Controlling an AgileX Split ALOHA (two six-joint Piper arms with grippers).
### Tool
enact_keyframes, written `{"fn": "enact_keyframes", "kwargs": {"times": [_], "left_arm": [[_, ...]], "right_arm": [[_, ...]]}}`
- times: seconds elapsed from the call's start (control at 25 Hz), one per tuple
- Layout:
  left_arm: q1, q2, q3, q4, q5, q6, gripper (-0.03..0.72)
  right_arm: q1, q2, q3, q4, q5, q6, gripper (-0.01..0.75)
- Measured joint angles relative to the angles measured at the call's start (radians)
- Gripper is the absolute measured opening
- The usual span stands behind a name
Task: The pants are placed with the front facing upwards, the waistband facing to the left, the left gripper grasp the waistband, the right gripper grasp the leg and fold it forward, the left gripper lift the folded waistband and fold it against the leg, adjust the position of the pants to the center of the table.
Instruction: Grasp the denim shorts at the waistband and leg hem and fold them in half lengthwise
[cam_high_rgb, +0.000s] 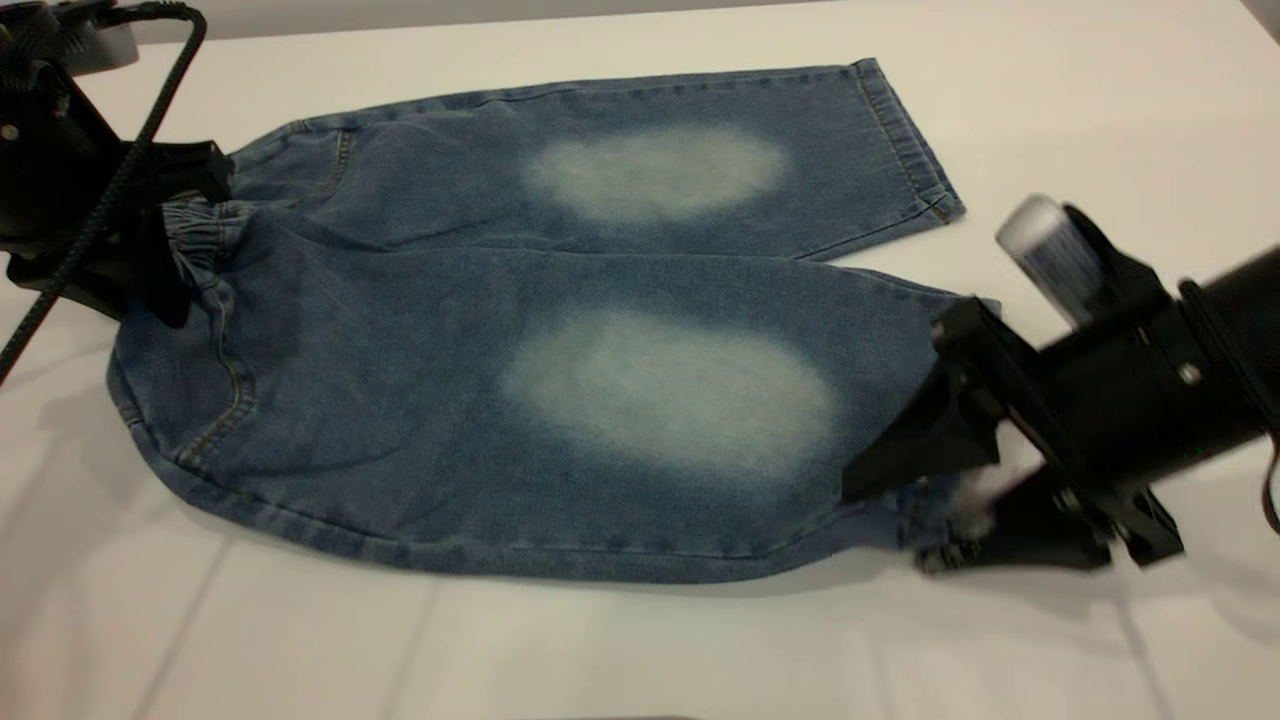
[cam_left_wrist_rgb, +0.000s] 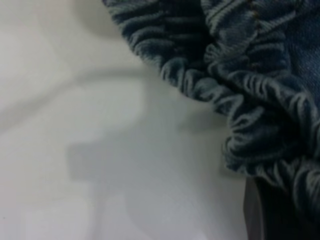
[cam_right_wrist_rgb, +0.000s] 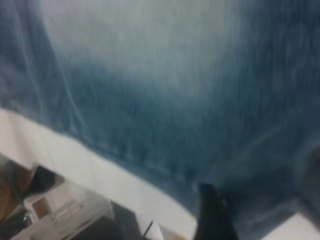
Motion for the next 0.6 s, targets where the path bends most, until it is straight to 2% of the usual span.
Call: {"fn": "enact_keyframes", "kwargs": {"times": [0.44,0.6], "left_arm": [[-0.002,0.0,0.0,-0.002,0.0,0.0,0.085],[-0.002,0.0,0.0,-0.002,0.01,0.002,0.085]], "right_arm": [[0.0,0.007,-0.038,0.001,-0.065,0.014,0.045],[0.0,0.005,-0.038,0.001,-0.054,-0.008,0.032]]}}
